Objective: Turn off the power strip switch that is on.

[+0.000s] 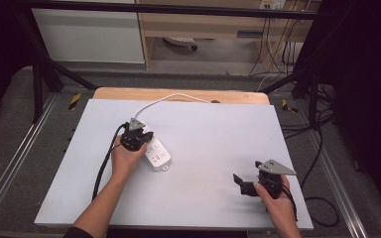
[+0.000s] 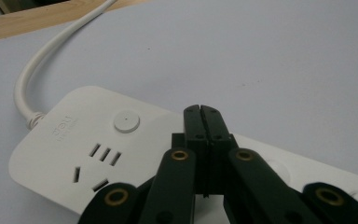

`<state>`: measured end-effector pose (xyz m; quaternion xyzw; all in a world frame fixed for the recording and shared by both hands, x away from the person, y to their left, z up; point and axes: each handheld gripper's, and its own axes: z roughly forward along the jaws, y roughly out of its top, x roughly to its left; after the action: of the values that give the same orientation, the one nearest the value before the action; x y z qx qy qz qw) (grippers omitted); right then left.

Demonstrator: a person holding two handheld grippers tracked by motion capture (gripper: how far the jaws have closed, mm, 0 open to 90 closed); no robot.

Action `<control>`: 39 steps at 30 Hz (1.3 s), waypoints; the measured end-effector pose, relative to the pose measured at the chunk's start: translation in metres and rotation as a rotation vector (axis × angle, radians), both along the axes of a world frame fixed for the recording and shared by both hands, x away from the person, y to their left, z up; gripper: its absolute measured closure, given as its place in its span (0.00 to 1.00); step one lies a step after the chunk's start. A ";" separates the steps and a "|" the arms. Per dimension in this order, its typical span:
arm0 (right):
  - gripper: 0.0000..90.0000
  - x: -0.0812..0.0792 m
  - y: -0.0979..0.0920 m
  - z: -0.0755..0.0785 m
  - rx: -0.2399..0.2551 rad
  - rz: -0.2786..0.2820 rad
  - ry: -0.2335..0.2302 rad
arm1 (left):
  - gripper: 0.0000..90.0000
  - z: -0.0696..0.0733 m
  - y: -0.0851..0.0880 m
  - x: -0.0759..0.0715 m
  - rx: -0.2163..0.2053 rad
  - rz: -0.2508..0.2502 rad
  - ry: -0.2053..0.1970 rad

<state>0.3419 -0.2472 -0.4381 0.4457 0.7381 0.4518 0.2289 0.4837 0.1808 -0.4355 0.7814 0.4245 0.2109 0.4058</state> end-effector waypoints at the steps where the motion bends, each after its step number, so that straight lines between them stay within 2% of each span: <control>1: 0.03 0.000 0.000 0.000 0.001 0.001 0.000 | 1.00 0.000 -0.001 0.000 -0.001 -0.003 0.000; 4: 0.03 0.000 0.000 0.000 0.001 0.001 -0.001 | 1.00 0.000 -0.003 0.000 0.010 -0.007 0.000; 16: 0.03 0.000 0.000 0.000 0.003 0.002 0.004 | 1.00 -0.001 0.000 0.000 -0.032 -0.003 0.010; 32: 0.03 0.000 -0.001 0.000 0.003 0.003 0.005 | 1.00 -0.003 0.001 -0.001 -0.047 0.002 0.003; 39: 0.03 -0.001 -0.001 0.000 0.003 0.004 0.005 | 1.00 -0.004 0.003 -0.001 -0.069 0.005 0.001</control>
<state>0.3413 -0.2478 -0.4376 0.4456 0.7390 0.4523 0.2253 0.4827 0.1836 -0.4400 0.7659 0.4339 0.1966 0.4318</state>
